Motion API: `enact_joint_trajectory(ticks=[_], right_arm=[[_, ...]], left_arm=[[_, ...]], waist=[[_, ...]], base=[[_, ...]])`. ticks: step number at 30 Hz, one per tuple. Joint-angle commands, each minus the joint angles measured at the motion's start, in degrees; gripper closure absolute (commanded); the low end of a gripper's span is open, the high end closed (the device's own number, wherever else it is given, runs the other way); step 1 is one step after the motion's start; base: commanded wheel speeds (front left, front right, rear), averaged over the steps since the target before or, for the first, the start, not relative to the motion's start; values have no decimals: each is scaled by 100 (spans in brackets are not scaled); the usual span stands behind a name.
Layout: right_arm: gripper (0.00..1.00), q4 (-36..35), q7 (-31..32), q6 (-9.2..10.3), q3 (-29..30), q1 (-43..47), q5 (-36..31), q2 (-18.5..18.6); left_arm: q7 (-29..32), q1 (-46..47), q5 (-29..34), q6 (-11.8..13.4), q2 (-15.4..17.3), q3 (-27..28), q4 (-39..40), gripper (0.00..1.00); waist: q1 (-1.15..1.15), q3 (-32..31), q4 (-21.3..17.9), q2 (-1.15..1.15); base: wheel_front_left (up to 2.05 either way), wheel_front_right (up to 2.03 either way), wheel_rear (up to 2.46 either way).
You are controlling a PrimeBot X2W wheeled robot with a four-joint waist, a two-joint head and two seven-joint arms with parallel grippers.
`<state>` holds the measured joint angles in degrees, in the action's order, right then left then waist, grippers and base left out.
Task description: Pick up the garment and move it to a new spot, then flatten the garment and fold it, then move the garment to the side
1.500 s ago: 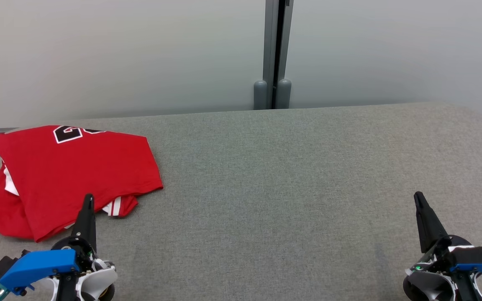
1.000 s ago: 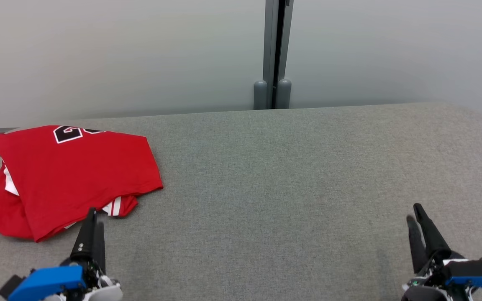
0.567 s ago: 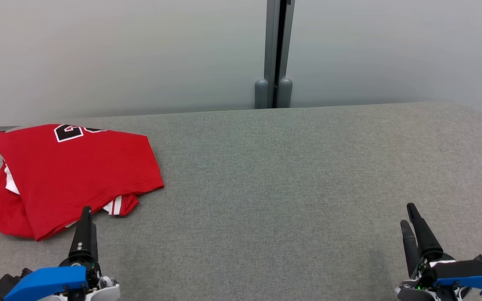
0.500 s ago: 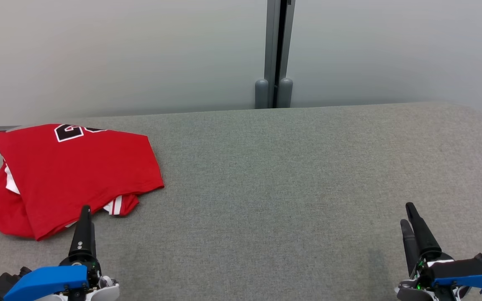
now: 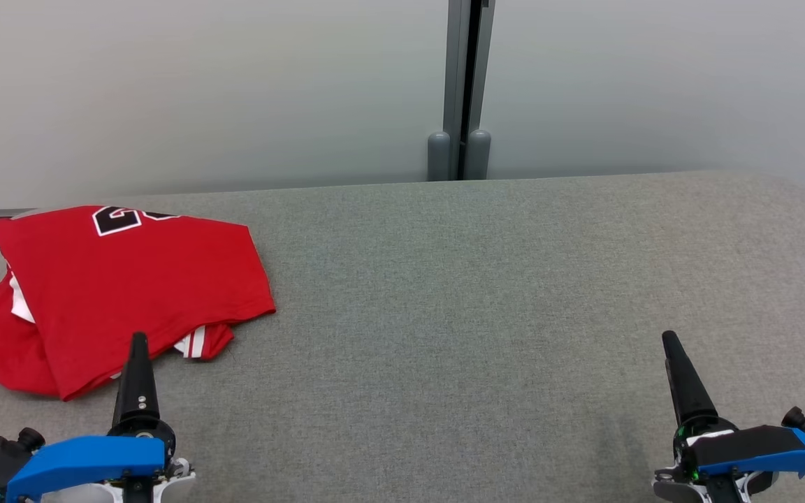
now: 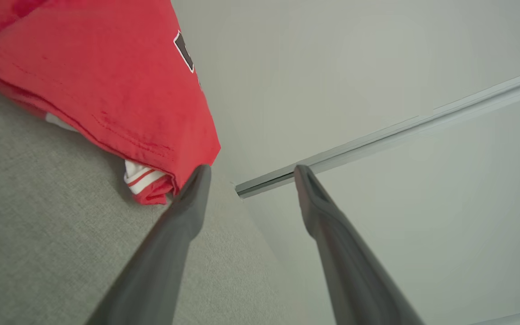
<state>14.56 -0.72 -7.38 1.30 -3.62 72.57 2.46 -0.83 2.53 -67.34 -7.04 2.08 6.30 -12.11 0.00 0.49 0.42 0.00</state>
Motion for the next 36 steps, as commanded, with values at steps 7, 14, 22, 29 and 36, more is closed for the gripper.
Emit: enact_joint_trajectory(ticks=[7,14,22,29,36], right_arm=[[0,-108,-209,-7,-124,-144,-785,35],[0,-42,-326,-8,-226,-161,-1349,37],[0,5,-480,-9,-396,-193,-2010,40],[0,57,-602,-9,-476,-208,-2588,43],[0,127,-716,-11,-538,-217,-3091,45]], left_arm=[[-204,19,1069,162,55,-110,183,0],[-320,-23,1766,245,60,-206,147,0],[-470,-28,2633,344,82,-328,35,0],[-594,-18,3228,493,127,-443,-146,0],[-708,2,3675,608,158,-505,-296,0]], waist=[[0,3,9,0],[0,0,18,0],[0,-4,37,0],[0,-11,47,0],[0,-21,74,0]], base=[[0,0,0],[0,0,0],[0,0,0],[0,0,0],[0,0,0]])
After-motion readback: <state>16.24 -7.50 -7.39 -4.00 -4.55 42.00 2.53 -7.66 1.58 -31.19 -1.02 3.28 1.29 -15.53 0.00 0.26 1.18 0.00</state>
